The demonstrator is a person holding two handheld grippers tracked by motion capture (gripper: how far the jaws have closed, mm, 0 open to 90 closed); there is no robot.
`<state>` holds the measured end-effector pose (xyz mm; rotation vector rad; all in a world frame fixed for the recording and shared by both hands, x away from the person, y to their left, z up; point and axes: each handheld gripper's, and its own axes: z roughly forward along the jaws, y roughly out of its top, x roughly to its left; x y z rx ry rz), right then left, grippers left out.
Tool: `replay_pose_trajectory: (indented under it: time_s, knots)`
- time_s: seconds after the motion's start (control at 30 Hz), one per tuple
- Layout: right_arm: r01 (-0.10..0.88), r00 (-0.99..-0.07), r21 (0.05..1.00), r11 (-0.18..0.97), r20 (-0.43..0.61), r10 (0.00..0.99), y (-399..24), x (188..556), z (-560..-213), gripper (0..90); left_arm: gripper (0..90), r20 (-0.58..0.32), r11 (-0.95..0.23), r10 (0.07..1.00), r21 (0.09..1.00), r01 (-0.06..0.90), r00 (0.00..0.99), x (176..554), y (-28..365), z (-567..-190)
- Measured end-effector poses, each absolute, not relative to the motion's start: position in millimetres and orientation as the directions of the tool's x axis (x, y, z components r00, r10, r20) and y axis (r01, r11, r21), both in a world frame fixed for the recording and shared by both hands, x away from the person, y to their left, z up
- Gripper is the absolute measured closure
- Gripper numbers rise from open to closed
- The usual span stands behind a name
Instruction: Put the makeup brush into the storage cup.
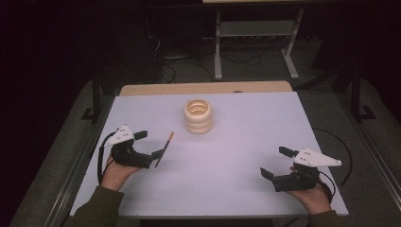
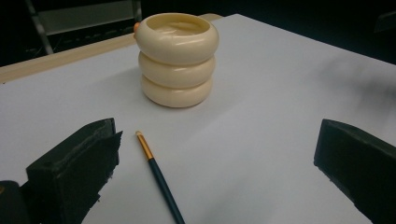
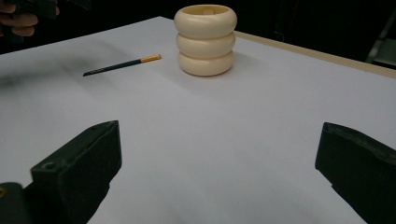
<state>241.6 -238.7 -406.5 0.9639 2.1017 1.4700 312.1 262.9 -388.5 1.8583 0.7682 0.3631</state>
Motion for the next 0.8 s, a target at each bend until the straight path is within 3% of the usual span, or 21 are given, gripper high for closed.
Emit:
replay_pose_trajectory:
  time_s: [0.8]
  knots:
    - [0.303,-0.688,0.928,0.215,0.057,0.724,-234.1,243.1,-405.6,0.0,0.0,-0.087,-0.294,0.664,0.883,0.366,0.743,331.0,253.4,-385.1]
